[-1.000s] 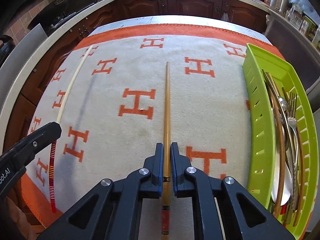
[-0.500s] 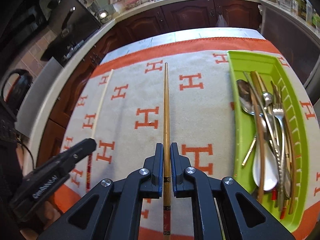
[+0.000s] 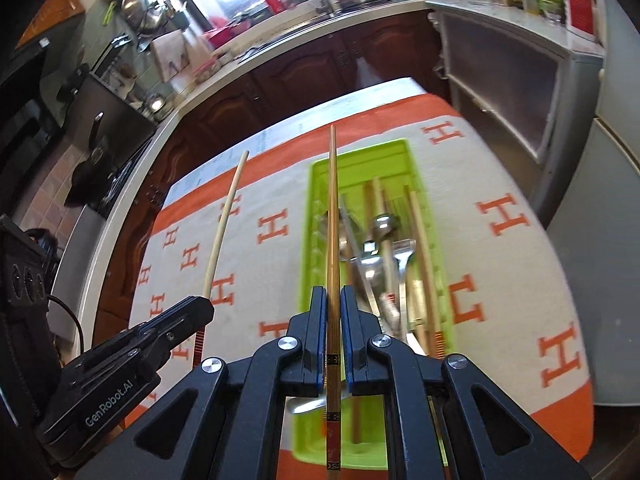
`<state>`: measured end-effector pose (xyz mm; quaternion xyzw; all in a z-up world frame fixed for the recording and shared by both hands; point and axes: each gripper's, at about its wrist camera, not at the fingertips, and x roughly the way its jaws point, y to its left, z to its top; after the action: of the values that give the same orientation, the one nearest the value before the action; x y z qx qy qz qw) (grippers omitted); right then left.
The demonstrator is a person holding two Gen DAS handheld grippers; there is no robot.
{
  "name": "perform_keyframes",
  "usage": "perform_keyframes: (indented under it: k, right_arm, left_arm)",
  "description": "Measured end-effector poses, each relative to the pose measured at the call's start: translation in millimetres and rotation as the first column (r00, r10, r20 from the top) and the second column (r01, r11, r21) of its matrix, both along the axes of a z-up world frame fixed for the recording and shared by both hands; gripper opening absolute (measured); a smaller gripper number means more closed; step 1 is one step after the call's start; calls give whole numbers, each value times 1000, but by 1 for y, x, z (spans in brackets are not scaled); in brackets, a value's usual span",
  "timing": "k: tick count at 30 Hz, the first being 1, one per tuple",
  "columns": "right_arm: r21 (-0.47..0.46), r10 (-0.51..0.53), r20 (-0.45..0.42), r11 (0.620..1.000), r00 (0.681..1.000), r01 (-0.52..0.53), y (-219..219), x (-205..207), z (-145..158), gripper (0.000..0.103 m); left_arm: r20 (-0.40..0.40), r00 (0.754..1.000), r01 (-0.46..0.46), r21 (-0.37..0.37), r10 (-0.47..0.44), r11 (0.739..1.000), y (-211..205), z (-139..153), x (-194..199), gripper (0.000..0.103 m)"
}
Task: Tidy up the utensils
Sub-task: 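Carry both chopsticks to the green tray and lower them in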
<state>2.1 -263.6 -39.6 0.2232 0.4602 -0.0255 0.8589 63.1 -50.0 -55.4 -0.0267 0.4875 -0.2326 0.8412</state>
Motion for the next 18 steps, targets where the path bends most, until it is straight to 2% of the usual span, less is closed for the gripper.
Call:
perform_keyframes:
  k: [7, 18]
  right_arm:
    - [-20, -35, -18, 999, 999, 35, -31, -1, -12, 7]
    - [-33, -28, -71, 999, 997, 26, -32, 22, -45, 7]
  left_arm:
    - [-32, 999, 45, 31, -44, 998, -45, -10, 7, 3]
    - [-165, 986, 40, 44, -32, 998, -58, -47, 26, 3]
